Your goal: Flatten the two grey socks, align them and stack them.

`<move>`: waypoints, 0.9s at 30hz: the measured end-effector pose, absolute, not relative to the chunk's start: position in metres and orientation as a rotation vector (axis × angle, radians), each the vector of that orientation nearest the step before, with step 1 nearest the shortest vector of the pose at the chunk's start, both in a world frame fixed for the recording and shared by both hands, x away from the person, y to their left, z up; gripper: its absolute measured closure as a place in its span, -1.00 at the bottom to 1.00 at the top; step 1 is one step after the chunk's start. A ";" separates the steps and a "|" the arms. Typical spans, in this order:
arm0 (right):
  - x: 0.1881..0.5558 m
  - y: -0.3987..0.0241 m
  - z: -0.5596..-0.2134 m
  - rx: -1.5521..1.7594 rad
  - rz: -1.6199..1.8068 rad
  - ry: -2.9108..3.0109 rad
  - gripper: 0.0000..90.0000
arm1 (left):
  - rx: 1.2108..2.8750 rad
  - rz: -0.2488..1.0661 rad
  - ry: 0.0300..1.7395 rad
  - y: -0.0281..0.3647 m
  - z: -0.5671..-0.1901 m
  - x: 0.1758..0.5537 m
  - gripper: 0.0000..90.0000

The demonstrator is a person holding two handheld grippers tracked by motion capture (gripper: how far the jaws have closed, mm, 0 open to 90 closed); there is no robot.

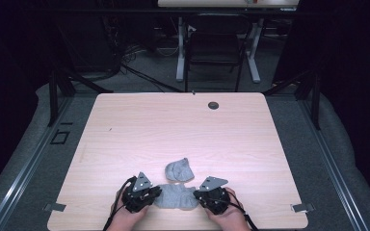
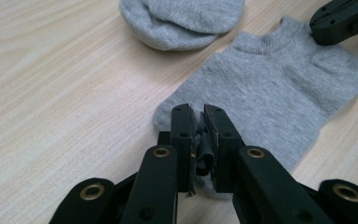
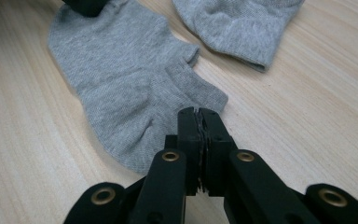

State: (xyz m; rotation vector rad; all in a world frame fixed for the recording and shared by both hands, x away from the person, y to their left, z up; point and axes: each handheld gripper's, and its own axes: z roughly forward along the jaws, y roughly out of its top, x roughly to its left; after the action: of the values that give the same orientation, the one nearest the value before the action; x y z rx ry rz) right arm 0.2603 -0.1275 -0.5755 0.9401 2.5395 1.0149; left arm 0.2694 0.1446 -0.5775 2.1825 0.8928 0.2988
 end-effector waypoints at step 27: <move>0.258 -0.122 -0.561 0.907 1.074 2.515 0.75 | 2.132 0.265 0.905 0.145 -0.567 0.270 0.63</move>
State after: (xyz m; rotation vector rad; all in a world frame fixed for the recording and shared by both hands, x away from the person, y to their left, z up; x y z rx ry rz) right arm 0.2578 -0.1219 -0.5613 0.9073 2.5154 1.0739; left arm 0.2702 0.1451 -0.5668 2.1325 0.9047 0.2648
